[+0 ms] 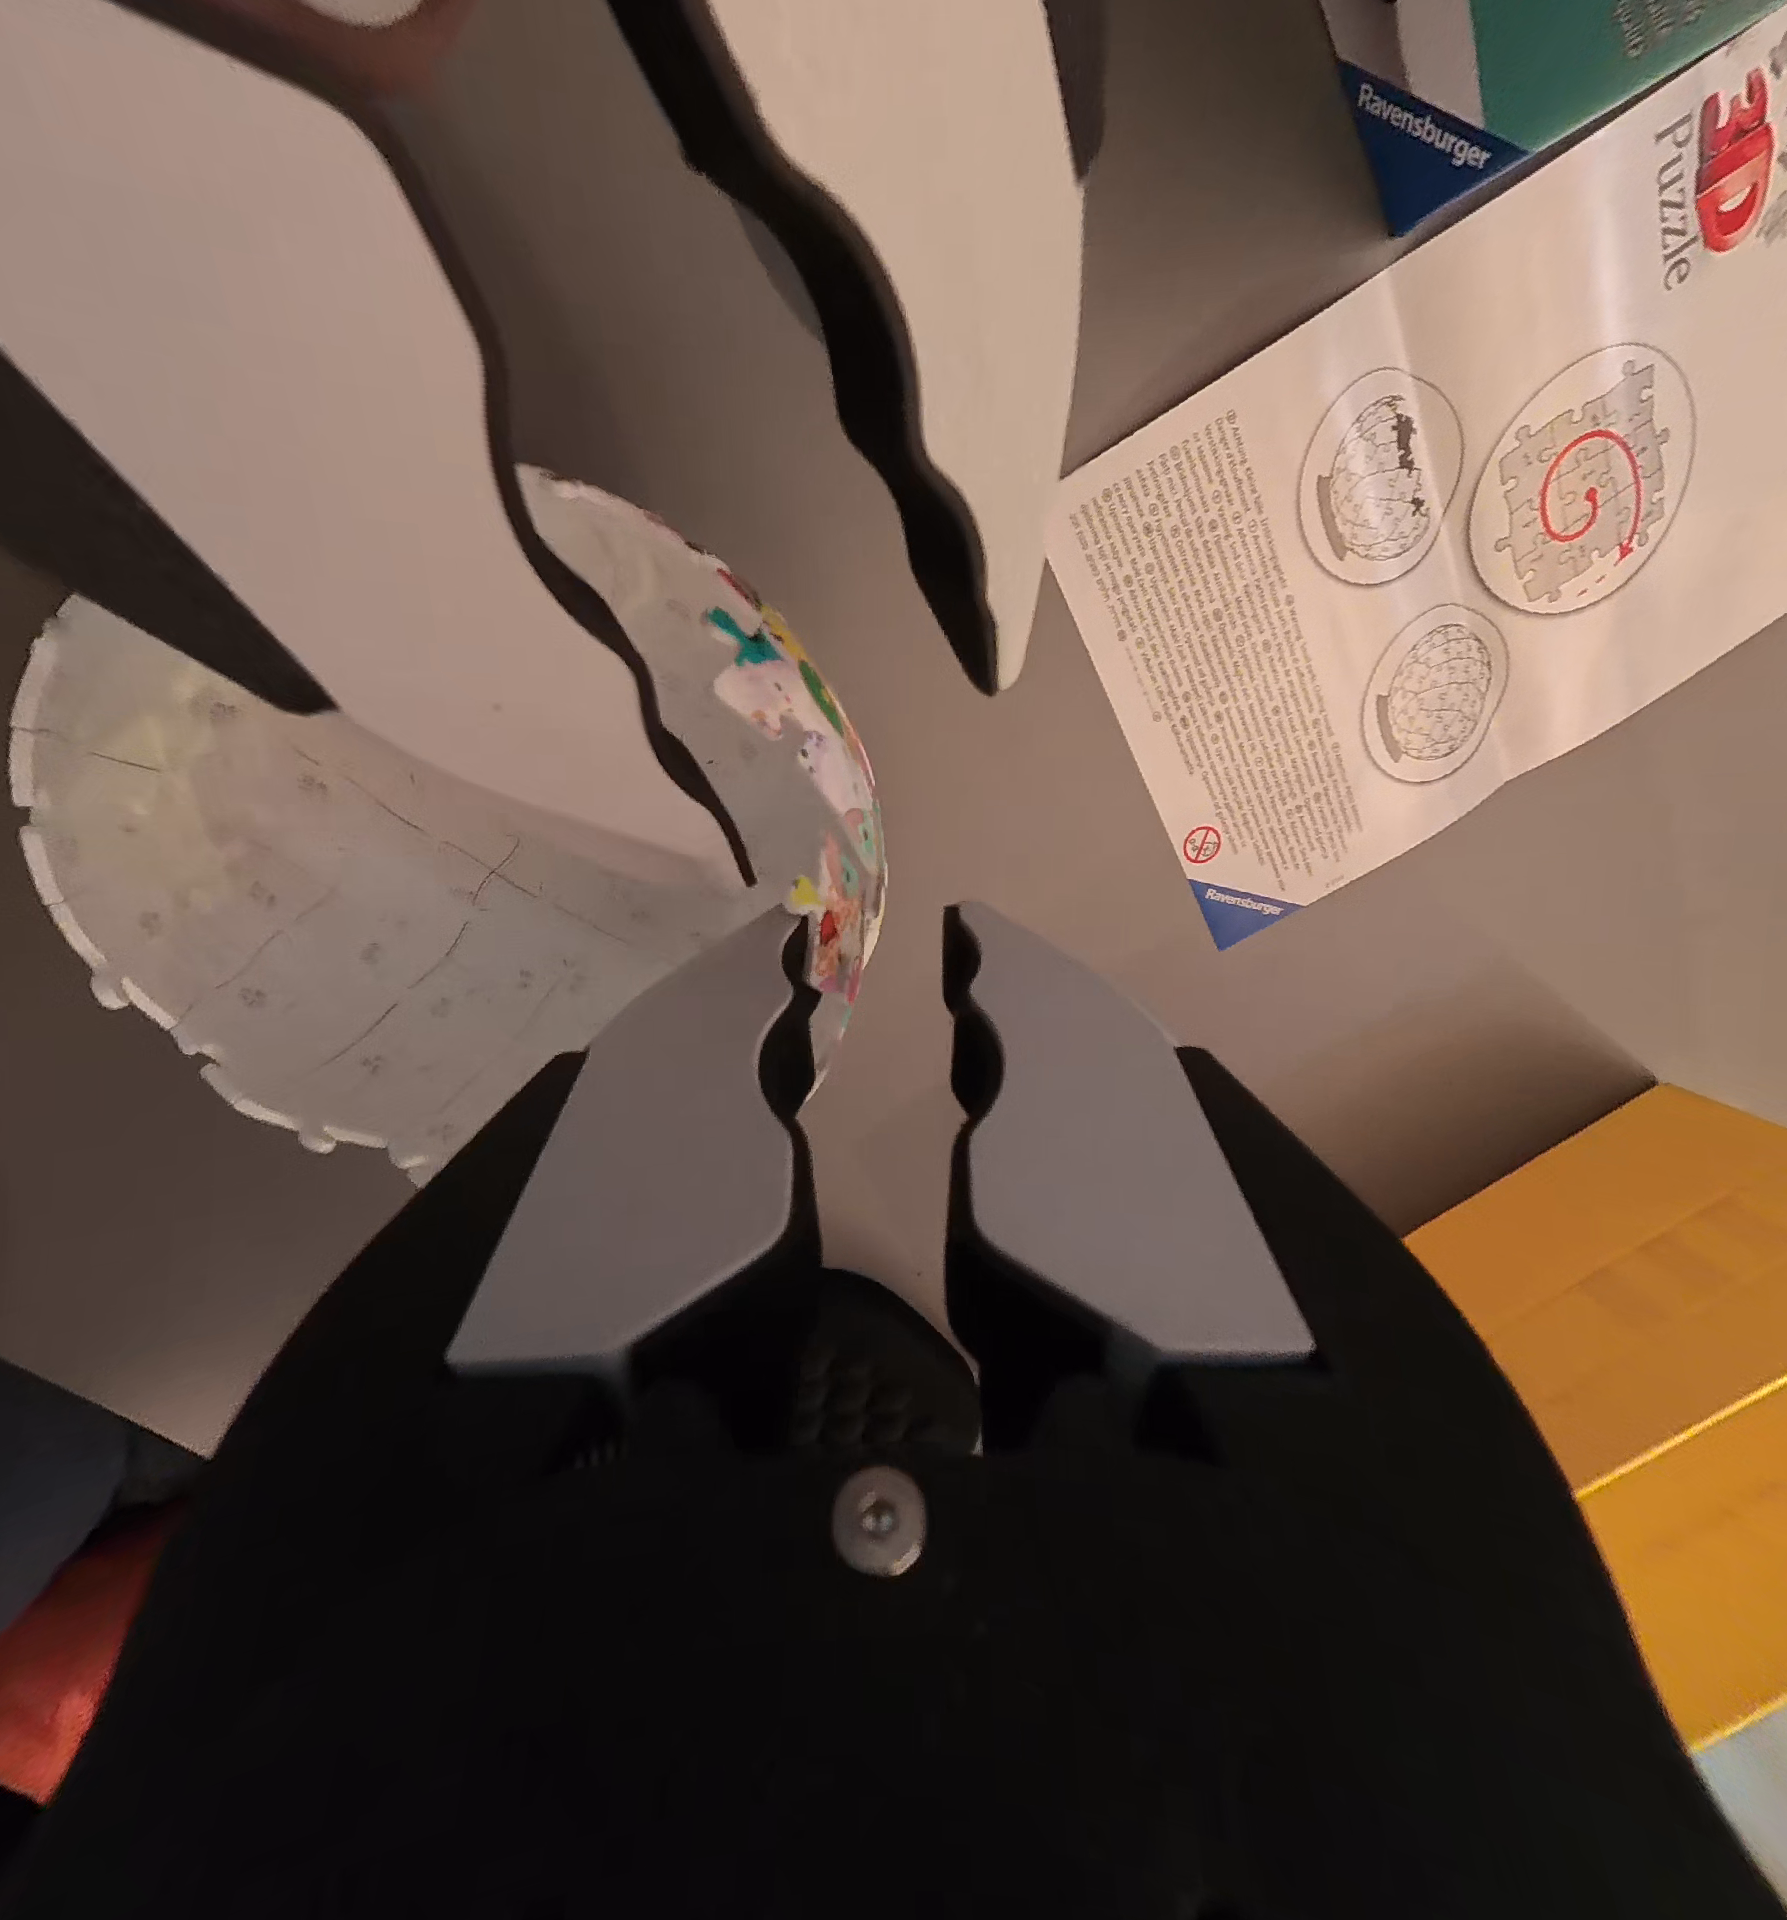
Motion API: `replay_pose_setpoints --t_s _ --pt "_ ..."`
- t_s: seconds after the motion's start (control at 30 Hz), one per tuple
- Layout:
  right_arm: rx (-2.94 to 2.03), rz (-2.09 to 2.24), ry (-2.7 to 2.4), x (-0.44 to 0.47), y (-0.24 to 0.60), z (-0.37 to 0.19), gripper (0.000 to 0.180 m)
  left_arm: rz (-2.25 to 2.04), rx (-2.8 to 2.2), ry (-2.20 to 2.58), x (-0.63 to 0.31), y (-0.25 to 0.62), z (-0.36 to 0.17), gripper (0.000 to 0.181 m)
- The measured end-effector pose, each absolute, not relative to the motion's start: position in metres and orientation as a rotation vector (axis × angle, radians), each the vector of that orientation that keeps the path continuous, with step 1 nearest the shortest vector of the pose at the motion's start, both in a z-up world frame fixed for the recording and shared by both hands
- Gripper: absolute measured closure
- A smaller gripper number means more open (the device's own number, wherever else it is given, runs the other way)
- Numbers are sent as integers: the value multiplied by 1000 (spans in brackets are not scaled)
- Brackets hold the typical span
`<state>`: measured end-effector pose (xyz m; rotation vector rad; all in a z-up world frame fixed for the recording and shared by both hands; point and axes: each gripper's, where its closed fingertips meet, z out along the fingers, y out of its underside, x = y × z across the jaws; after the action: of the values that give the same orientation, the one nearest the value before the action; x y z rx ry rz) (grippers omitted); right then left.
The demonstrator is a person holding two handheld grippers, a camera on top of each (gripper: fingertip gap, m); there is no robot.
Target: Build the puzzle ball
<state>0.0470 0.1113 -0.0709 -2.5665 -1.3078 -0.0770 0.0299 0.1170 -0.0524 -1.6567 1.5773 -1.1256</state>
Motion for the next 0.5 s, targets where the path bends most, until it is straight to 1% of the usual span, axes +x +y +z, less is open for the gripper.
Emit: replay_pose_setpoints --t_s 0.27,0.4,0.5 --pt "-2602 -102 -1288 48 110 -76 170 -1221 -1660 1554 29 116 -52 142" --pt "-2648 -112 -1289 49 107 -80 175 -1266 -1680 1553 28 115 -56 146" --pt "-2656 -109 -1284 48 107 -80 175 -1264 -1696 1571 28 114 -61 147"
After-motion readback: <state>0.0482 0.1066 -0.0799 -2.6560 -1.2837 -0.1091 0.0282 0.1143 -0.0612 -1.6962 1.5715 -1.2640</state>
